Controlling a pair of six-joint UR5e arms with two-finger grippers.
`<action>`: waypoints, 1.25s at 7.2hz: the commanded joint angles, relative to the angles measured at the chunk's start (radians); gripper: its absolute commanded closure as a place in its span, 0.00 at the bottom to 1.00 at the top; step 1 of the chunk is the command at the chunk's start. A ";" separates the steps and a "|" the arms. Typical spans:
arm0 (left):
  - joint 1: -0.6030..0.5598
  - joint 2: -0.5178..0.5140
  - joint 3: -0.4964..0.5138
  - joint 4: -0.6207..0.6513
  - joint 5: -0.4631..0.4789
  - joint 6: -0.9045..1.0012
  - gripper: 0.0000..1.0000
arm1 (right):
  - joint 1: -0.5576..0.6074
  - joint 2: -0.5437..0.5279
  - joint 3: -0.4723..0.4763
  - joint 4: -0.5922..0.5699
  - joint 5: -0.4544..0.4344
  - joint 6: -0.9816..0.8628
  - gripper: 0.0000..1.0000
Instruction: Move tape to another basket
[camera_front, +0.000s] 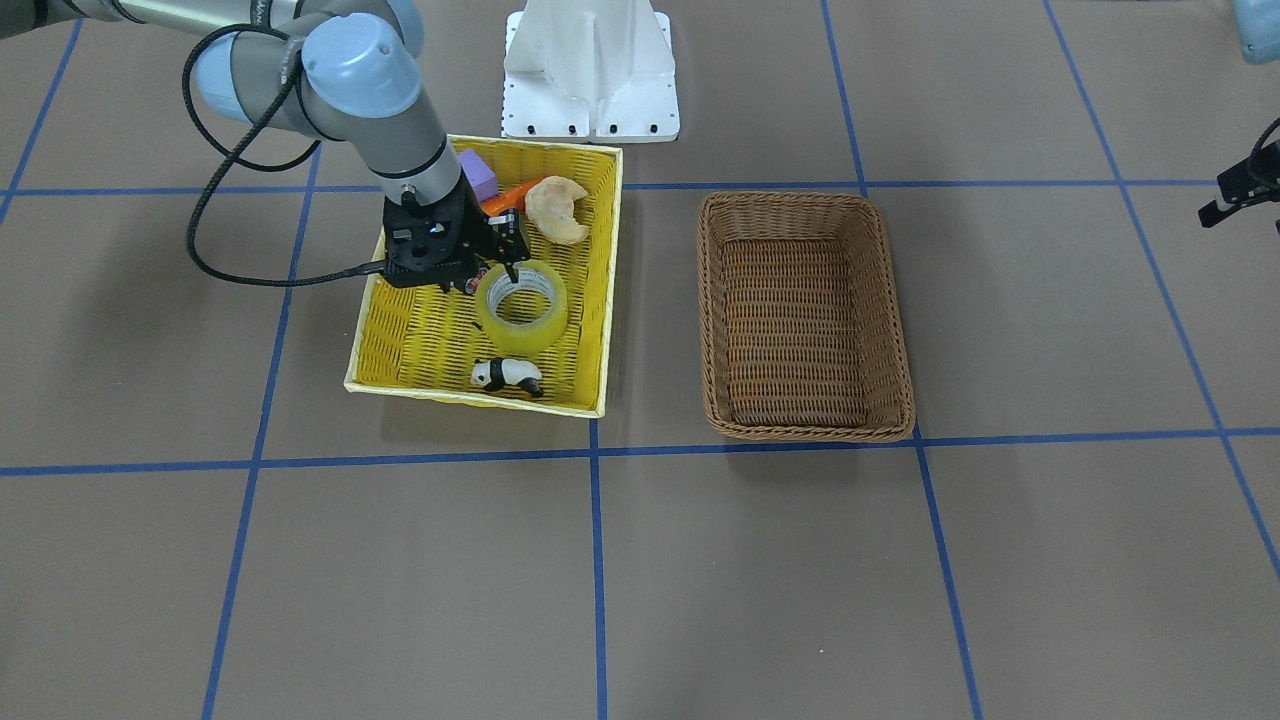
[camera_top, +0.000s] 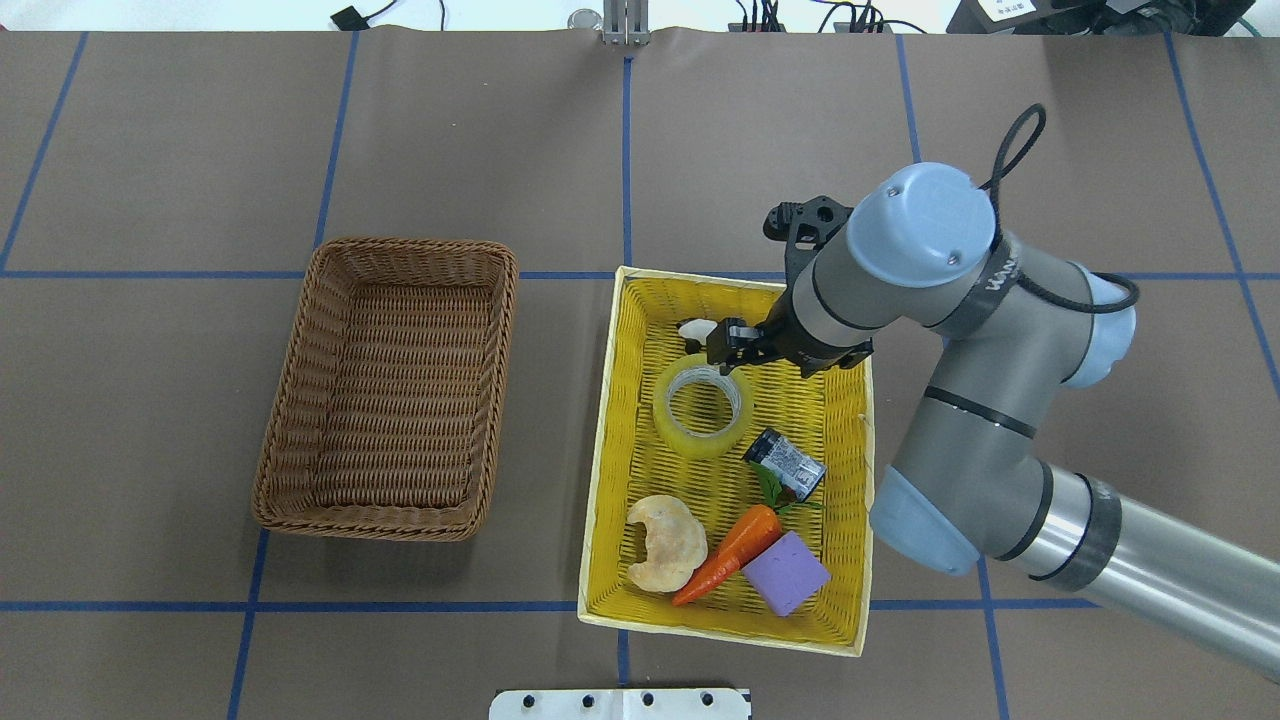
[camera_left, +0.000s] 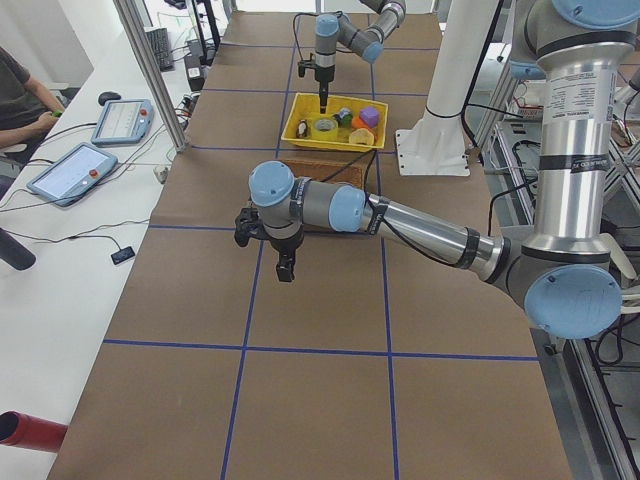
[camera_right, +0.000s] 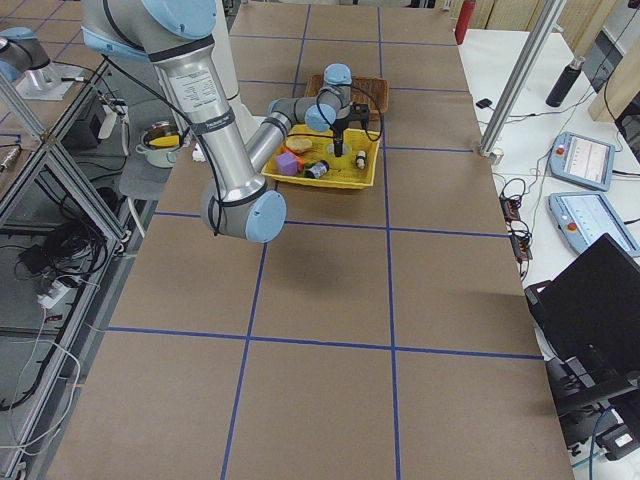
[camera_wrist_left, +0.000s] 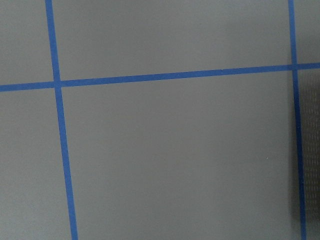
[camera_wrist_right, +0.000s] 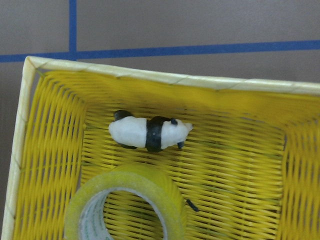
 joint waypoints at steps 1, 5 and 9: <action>0.000 0.020 0.007 -0.034 0.001 -0.001 0.02 | -0.026 -0.002 -0.028 0.008 -0.013 -0.180 0.16; 0.000 0.032 -0.005 -0.039 -0.001 -0.006 0.02 | -0.020 0.002 -0.086 0.012 -0.067 -0.351 0.16; 0.000 0.032 -0.005 -0.039 -0.002 -0.007 0.02 | -0.023 0.004 -0.111 0.012 -0.059 -0.339 1.00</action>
